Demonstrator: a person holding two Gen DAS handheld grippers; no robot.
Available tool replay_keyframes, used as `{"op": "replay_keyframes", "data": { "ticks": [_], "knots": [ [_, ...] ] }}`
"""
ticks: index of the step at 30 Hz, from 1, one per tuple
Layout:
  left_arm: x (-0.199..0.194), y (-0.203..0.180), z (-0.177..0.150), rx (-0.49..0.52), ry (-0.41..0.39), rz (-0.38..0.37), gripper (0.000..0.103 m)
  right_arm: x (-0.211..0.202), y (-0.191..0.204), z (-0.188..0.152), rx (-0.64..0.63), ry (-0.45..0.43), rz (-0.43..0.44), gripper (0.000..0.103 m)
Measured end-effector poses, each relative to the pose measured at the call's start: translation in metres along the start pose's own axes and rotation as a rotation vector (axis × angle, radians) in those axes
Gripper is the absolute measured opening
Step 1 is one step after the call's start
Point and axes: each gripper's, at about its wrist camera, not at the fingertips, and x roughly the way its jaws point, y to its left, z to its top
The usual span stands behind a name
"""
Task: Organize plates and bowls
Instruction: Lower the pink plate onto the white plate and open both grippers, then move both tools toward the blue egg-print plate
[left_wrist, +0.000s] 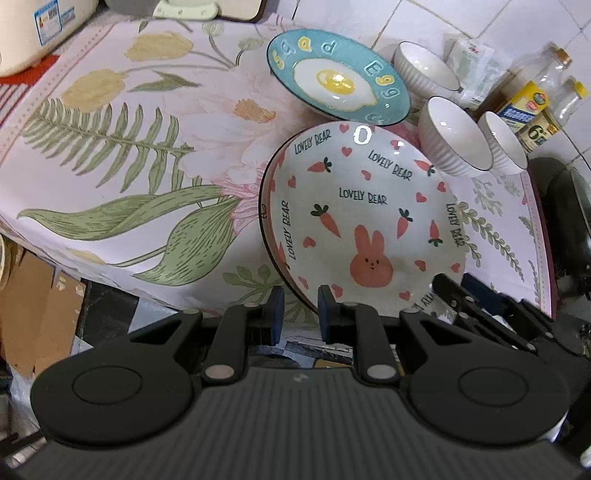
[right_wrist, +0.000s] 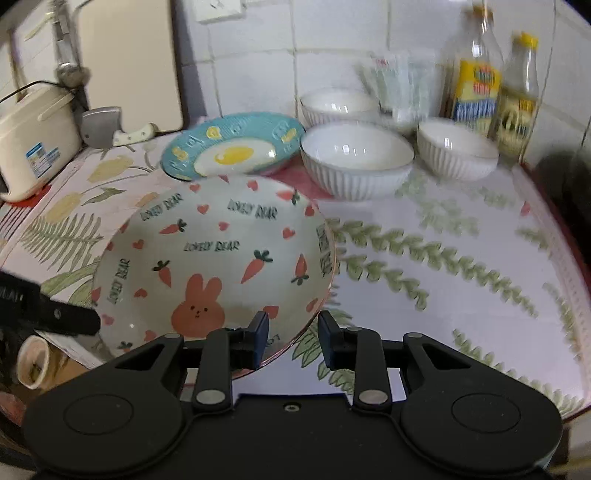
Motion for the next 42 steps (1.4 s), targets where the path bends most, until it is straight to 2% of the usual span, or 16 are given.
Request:
{"op": "replay_keyframes", "data": {
  "ticks": [4, 7, 10, 14, 19, 22, 32, 36, 42],
  "knots": [
    [-0.021, -0.006, -0.004, 0.053, -0.038, 0.004, 0.018, -0.033, 0.004, -0.001, -0.046, -0.056, 0.03, 0.036],
    [-0.038, -0.012, -0.008, 0.091, -0.065, 0.004, 0.019, -0.057, 0.004, 0.0, -0.043, -0.099, 0.061, 0.046],
    [-0.055, -0.017, -0.012, 0.122, -0.08, 0.003, 0.021, -0.08, 0.004, 0.001, -0.048, -0.14, 0.087, 0.049],
    [-0.077, -0.022, -0.017, 0.161, -0.105, 0.003, 0.024, -0.109, 0.005, 0.002, -0.069, -0.209, 0.115, 0.061],
    [-0.099, -0.028, -0.021, 0.216, -0.131, -0.001, 0.033, -0.139, 0.004, 0.007, -0.085, -0.276, 0.15, 0.062],
    [-0.105, -0.032, -0.023, 0.241, -0.132, 0.02, 0.034, -0.151, 0.001, 0.012, -0.076, -0.297, 0.168, 0.063],
    [-0.117, -0.028, -0.015, 0.254, -0.179, -0.004, 0.044, -0.165, -0.001, 0.03, -0.067, -0.338, 0.216, 0.072],
    [-0.117, -0.021, -0.005, 0.244, -0.221, 0.001, 0.051, -0.154, -0.001, 0.042, -0.05, -0.334, 0.244, 0.073],
    [-0.105, -0.003, 0.024, 0.177, -0.272, -0.006, 0.059, -0.123, 0.002, 0.062, -0.012, -0.323, 0.274, 0.073]
  ]
}}
